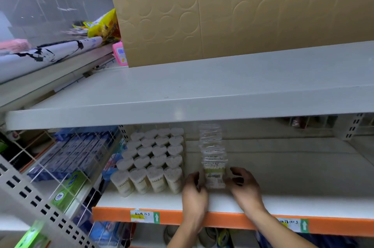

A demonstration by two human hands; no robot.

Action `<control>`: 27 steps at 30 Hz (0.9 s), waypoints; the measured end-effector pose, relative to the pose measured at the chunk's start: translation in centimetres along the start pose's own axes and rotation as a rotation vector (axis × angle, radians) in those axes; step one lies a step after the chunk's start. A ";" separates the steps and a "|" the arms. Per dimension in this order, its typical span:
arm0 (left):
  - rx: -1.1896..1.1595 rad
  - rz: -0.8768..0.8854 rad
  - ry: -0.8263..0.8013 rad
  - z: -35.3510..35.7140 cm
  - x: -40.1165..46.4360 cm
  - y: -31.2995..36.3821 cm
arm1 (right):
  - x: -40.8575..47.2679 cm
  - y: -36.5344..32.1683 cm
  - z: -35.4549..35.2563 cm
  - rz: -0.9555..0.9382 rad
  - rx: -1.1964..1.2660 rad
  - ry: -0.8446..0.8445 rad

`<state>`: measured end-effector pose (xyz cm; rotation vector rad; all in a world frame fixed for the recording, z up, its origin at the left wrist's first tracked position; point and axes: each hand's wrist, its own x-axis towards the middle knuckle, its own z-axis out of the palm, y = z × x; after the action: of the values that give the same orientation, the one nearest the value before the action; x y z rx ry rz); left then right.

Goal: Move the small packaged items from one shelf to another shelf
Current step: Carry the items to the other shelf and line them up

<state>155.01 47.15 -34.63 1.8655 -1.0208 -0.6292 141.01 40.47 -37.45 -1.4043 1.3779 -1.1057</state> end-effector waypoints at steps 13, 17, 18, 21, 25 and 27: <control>0.453 -0.037 -0.260 -1.4 -1.5 3.5 | 1.1 -1.1 -9.0 0.051 -0.371 -0.263; 0.560 0.026 -0.288 -0.5 -2.2 5.7 | 1.3 -2.4 -13.4 0.044 -0.534 -0.342; 0.582 0.044 -0.305 0.1 -2.4 6.4 | 1.3 -2.7 -14.7 0.041 -0.579 -0.370; 0.638 0.124 -0.372 2.6 -3.6 8.5 | 1.1 -3.5 -18.6 0.040 -0.727 -0.462; 0.711 0.253 -0.428 6.7 -5.1 11.1 | 0.4 -4.3 -23.7 0.092 -0.913 -0.579; 0.742 0.293 -0.457 8.9 -5.9 12.5 | 0.2 -4.6 -26.2 0.091 -0.963 -0.596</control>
<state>140.24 44.78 -27.79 2.1604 -1.9948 -0.5500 116.72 40.61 -26.71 -2.0665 1.5308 0.1493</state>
